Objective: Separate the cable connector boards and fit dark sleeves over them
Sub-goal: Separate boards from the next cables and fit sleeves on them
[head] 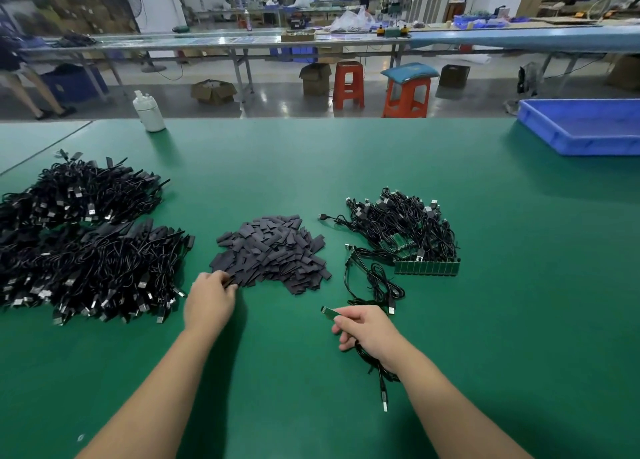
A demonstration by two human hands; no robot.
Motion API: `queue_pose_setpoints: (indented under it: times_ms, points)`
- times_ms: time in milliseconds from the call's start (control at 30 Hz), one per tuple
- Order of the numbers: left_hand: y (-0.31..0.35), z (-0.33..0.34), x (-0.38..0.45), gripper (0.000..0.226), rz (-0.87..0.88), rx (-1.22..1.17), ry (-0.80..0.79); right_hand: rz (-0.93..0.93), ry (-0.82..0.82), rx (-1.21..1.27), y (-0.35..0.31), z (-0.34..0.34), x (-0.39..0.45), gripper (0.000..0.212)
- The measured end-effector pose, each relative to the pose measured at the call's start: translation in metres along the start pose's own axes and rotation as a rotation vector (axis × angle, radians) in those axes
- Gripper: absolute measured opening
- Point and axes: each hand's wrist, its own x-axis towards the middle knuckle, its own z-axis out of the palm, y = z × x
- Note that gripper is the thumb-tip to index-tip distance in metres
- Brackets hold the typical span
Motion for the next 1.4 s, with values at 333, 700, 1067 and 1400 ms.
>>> queue_pose_setpoints:
  times_ms: [333, 700, 1067, 1400]
  points:
    - [-0.016, -0.002, 0.015, 0.020, -0.058, -0.085, -0.076, 0.026, -0.095, -0.093, -0.006, -0.002, -0.002, 0.028]
    - [-0.018, -0.003, 0.008, 0.009, -0.137, -0.328, 0.041, 0.027, -0.084, -0.090, -0.004, -0.004, -0.003, 0.031]
    - [0.033, -0.011, -0.028, 0.012, 0.119, -0.493, -0.019, 0.026, -0.084, -0.095, -0.002, -0.001, 0.000, 0.024]
    - [0.046, 0.028, -0.065, 0.034, 0.485, -0.017, -0.357, 0.035, -0.095, -0.133, 0.002, 0.000, 0.001, 0.023]
